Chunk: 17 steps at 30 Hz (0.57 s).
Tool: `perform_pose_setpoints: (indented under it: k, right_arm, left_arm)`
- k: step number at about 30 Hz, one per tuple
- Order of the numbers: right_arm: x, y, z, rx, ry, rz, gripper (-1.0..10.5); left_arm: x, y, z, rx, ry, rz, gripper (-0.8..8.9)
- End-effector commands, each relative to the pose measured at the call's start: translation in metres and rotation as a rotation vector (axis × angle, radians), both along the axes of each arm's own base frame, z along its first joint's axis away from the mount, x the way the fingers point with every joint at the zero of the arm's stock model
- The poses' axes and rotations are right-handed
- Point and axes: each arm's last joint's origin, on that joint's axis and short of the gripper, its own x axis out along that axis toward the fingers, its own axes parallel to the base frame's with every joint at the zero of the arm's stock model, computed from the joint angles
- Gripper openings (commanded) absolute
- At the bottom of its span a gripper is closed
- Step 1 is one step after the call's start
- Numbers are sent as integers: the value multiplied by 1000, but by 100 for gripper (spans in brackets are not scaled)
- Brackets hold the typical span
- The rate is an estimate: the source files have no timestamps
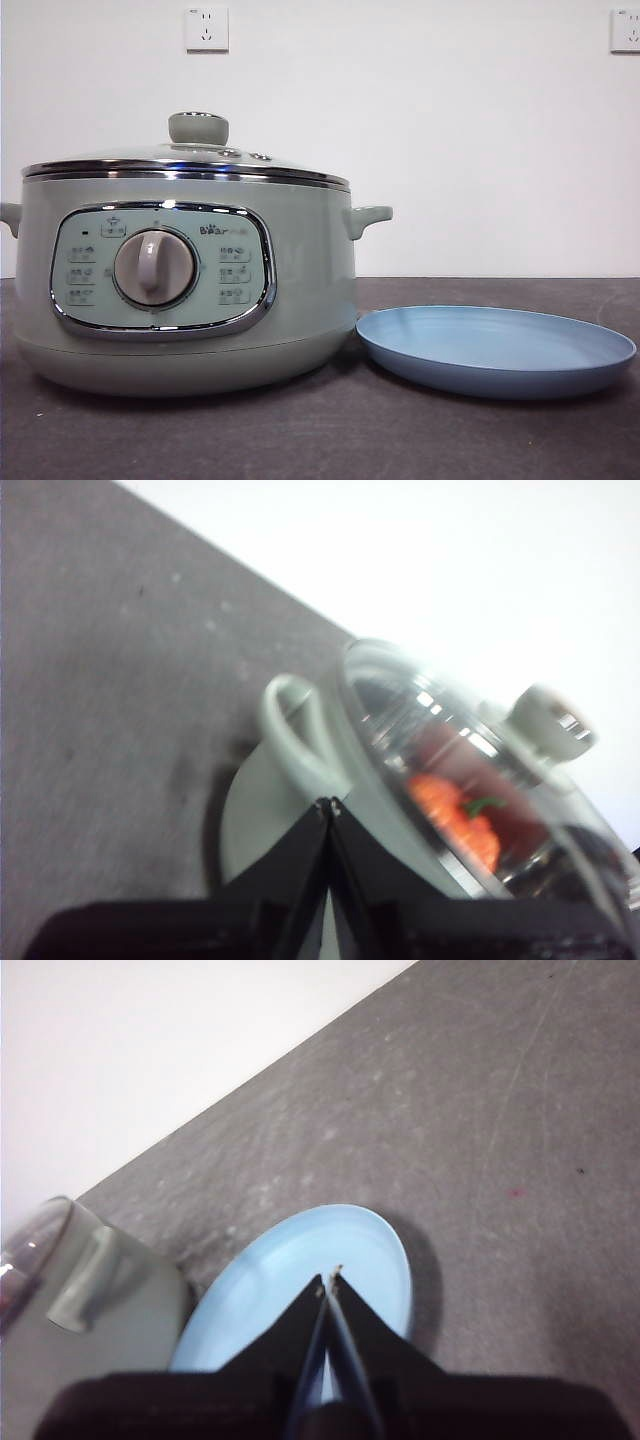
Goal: Take the pumpkin out from the steamer,put the pumpkin in the blue plate,close the lid
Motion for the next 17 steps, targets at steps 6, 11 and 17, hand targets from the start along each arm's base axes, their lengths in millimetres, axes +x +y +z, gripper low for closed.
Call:
perform_pose_setpoints:
  k: [6, 11, 17]
  right_arm:
    - [0, 0, 50, -41, -50, 11, -10]
    - [6, 0, 83, -113, -60, 26, -10]
    - [16, 1, 117, -226, -67, 79, -8]
  left_arm:
    - [-10, 1, 36, 113, -53, -5, -8]
    - [-6, 0, 57, 144, -38, -21, -8]
    - [6, -2, 88, 237, -28, -89, -8]
